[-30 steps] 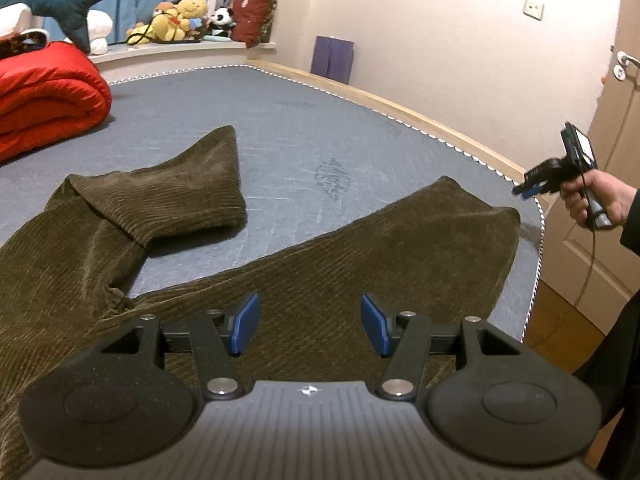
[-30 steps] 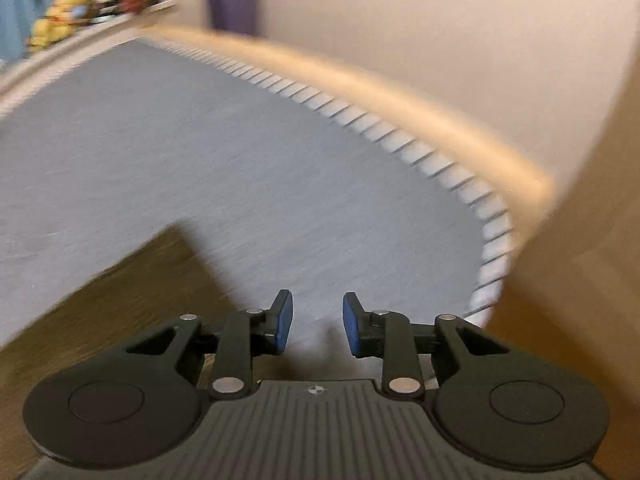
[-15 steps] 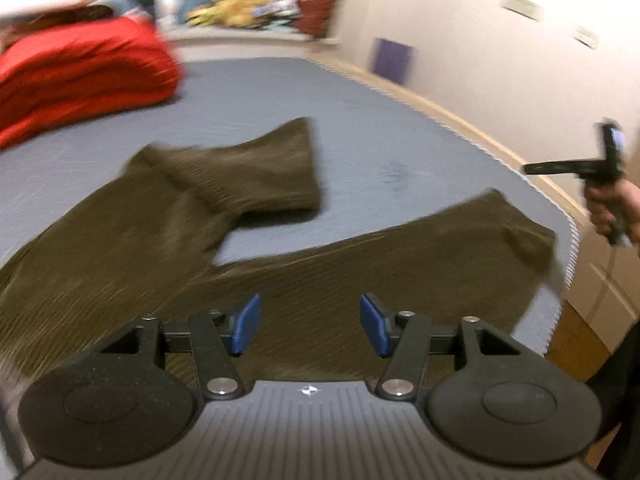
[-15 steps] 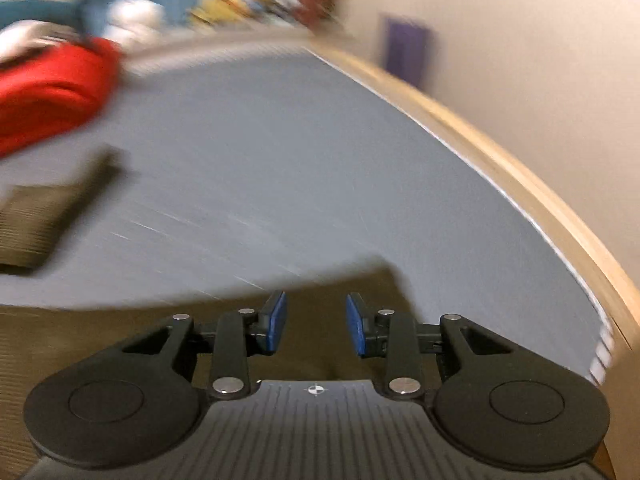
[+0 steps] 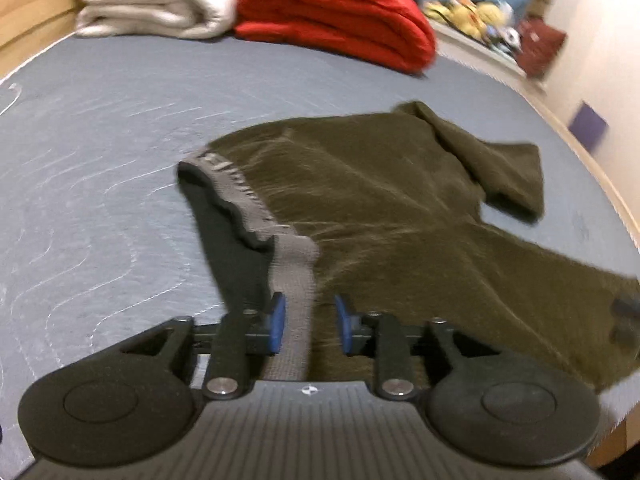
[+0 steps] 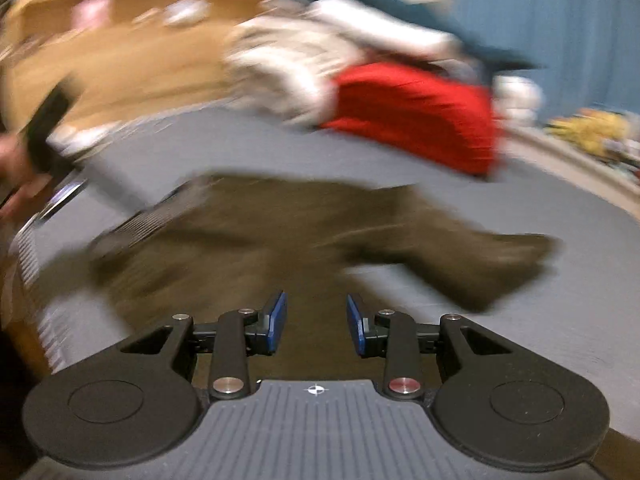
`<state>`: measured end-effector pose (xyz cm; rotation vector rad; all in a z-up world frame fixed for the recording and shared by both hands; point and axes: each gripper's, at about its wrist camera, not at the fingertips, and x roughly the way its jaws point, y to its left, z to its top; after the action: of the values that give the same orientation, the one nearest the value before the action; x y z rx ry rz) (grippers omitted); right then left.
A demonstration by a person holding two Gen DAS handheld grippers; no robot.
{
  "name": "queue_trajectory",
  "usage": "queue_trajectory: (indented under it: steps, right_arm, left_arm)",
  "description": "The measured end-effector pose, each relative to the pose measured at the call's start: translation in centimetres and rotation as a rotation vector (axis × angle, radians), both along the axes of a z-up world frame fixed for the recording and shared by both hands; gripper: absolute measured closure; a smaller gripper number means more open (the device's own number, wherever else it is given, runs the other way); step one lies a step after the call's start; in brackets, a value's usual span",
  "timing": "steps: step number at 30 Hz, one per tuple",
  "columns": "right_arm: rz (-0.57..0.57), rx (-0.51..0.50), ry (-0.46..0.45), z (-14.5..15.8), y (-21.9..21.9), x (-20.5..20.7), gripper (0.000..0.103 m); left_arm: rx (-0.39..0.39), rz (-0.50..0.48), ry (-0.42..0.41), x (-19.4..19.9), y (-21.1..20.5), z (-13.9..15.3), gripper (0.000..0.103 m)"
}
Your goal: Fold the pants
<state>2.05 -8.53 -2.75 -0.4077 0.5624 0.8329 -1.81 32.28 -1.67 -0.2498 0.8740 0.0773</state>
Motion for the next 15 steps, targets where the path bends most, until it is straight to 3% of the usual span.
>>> queue_trajectory:
  steps: [4, 6, 8, 15]
  right_arm:
    - [0.194, -0.119, -0.012, -2.4, 5.0, -3.3, 0.062]
    - [0.219, -0.161, -0.032, -3.7, 6.4, -4.3, 0.054]
    - [0.26, -0.204, -0.036, -4.8, 7.7, -4.4, 0.054]
    - [0.312, -0.319, -0.09, -7.4, 8.3, -4.5, 0.05]
  left_arm:
    - [-0.028, 0.0, 0.04, 0.8, 0.4, -1.2, 0.058]
    - [0.017, -0.006, 0.058, 1.5, -0.3, -1.7, 0.04]
    - [0.063, 0.003, 0.082, 2.1, -0.6, -2.2, 0.036]
    - [0.08, -0.017, 0.159, 3.6, -1.5, -4.6, 0.027]
